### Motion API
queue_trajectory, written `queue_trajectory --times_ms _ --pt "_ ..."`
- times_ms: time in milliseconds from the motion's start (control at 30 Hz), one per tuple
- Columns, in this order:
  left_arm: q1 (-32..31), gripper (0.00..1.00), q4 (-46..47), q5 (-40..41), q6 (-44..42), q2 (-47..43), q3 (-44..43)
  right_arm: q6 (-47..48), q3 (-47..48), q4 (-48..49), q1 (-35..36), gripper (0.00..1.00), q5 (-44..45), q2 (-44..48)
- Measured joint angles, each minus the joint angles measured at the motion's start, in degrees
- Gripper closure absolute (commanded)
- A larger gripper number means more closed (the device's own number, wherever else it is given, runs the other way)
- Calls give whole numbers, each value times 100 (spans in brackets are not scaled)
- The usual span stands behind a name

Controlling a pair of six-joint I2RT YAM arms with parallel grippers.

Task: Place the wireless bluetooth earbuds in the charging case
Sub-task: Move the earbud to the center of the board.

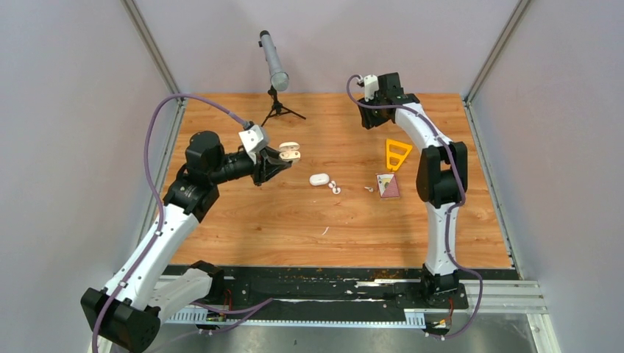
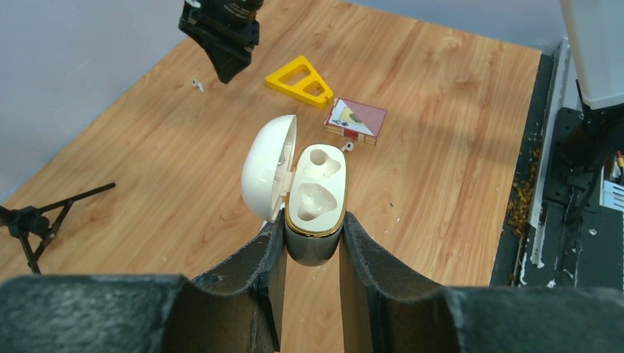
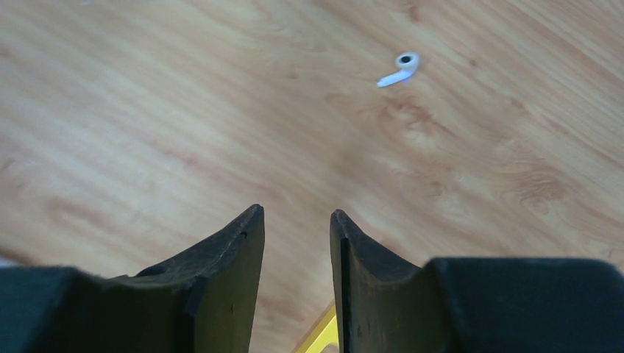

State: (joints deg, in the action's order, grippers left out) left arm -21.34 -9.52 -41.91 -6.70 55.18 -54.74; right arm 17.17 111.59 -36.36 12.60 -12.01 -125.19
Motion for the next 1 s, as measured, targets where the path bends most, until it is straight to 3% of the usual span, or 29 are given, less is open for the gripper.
queue_trajectory --times_ms 400,700,1000 --pt "0 100 -619 46 -356 219 -83 -55 1945 603 -92 56 597 -2039" --pt "0 100 -763 138 -415 501 -267 -107 2505 1038 -105 57 728 -2562" --pt "0 100 -787 227 -417 560 -422 -127 2863 1095 -107 65 1023 -2953"
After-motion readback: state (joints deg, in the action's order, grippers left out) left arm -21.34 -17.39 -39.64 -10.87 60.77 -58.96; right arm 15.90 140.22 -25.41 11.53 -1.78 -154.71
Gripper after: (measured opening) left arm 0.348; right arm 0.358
